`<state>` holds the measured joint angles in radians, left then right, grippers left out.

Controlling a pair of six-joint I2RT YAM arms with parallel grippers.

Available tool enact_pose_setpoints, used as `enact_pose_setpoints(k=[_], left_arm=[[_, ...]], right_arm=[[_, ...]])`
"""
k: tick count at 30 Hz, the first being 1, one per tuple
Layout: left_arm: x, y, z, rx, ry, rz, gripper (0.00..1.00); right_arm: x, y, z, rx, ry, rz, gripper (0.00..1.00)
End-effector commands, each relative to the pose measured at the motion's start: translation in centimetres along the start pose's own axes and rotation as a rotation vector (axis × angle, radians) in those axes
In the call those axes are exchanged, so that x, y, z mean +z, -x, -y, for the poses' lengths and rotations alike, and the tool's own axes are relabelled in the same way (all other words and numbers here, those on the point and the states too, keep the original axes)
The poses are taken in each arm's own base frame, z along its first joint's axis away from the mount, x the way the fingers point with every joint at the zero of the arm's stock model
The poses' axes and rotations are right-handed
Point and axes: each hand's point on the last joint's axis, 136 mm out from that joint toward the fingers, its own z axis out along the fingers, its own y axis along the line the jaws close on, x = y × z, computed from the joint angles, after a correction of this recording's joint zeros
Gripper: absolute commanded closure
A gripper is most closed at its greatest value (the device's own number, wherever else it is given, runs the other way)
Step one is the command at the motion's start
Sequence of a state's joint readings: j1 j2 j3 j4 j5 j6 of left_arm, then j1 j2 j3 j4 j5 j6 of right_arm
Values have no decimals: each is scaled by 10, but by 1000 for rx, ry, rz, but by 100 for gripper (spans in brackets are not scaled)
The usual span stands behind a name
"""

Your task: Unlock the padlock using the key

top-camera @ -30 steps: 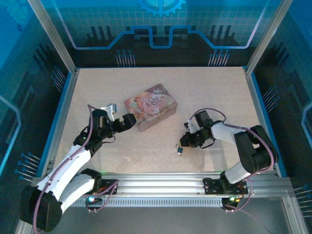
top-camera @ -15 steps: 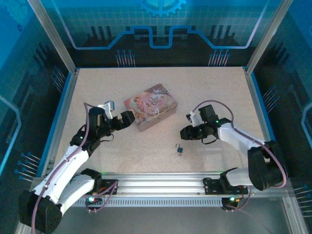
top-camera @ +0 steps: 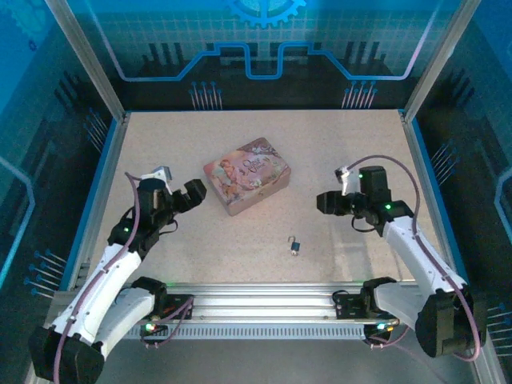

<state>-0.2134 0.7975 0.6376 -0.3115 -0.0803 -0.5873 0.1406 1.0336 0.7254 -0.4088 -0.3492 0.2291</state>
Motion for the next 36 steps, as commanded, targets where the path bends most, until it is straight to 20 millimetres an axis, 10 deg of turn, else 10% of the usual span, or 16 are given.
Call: enact_pose_setpoints(k=[1,12,36], left_arm=[[-8,25,-17,44,105,108,1],[-3,57,-37,180,191,342,1],[77,30,-62,486,178,304,1]], right_arm=[[-14,22,15,-54,-63,131,42],[-35,44,67,-73,-261,381,1],[17,50,135,-153,-475,503,0]])
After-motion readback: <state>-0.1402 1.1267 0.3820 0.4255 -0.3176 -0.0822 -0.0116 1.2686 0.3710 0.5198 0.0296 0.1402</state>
